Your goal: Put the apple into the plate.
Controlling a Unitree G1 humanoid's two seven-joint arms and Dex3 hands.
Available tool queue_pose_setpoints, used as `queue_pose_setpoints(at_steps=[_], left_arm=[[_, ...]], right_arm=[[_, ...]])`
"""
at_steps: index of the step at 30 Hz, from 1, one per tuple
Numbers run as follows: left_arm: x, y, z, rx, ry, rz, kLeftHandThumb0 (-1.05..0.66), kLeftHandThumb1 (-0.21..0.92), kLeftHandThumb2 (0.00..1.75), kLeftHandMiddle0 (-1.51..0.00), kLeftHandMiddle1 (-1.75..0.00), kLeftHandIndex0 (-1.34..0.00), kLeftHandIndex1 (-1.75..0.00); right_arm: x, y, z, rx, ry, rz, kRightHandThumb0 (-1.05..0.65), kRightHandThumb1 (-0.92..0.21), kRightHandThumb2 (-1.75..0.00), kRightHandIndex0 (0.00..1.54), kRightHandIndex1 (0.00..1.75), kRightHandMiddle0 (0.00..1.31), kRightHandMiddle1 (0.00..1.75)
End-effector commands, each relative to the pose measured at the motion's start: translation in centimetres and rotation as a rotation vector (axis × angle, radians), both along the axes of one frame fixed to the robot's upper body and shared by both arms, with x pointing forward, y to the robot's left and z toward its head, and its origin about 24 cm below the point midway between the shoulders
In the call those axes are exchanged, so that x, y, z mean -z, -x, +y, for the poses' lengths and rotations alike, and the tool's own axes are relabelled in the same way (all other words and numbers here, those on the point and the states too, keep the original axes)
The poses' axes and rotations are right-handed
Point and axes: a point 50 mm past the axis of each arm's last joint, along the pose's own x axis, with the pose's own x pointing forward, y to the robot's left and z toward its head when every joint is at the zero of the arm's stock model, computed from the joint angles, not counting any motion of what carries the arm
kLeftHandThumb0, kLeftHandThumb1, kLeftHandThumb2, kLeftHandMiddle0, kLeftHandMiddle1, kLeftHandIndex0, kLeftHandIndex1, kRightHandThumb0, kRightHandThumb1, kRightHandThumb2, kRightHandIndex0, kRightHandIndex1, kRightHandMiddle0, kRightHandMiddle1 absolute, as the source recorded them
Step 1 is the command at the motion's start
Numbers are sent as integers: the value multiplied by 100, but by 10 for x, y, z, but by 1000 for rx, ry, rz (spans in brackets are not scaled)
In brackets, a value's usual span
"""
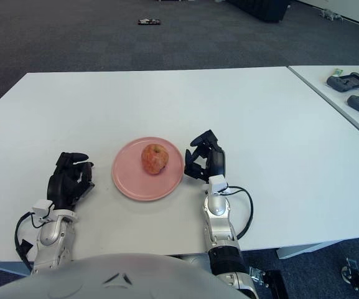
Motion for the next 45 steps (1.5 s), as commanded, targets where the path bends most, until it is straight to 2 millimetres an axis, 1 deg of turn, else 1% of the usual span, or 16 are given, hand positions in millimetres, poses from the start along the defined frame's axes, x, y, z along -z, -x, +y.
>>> queue_pose_setpoints(at_steps=[1, 7, 13, 18, 23, 33, 45], left_arm=[[11, 4, -2, 7, 35, 61, -39, 65, 90, -99, -175, -36, -175], [9, 5, -2, 8, 28, 65, -39, 66, 89, -98, -175, -35, -175], [8, 5, -2, 1, 37, 73, -39, 67, 88, -97, -175, -35, -175], [7, 5, -1, 7, 10, 65, -39, 67, 88, -98, -175, -35, -175], [7, 4, 0, 13, 40, 58, -39, 66, 88, -99, -175, -35, -175], [6, 5, 0, 14, 40, 42, -39, 67, 88, -98, -175, -35, -175], [4, 6, 2, 0, -9, 72, -39, 67, 87, -96, -175, -35, -175]], right_arm=[[-2, 2, 0, 3, -14, 16, -45, -41, -121, 87, 175, 53, 175], [-1, 11, 0, -1, -36, 33, -45, -42, -120, 85, 175, 53, 175], [0, 18, 1, -4, -40, 49, -45, -42, -120, 86, 175, 53, 175], [1, 21, 1, 1, -36, 58, -45, -42, -120, 88, 175, 53, 175], [1, 22, -1, 26, -34, 64, -45, -41, -121, 89, 175, 53, 175], [1, 23, -5, 105, -45, 60, -44, -42, -119, 77, 175, 52, 175], [0, 25, -5, 109, -41, 63, -44, -44, -117, 73, 173, 51, 175]])
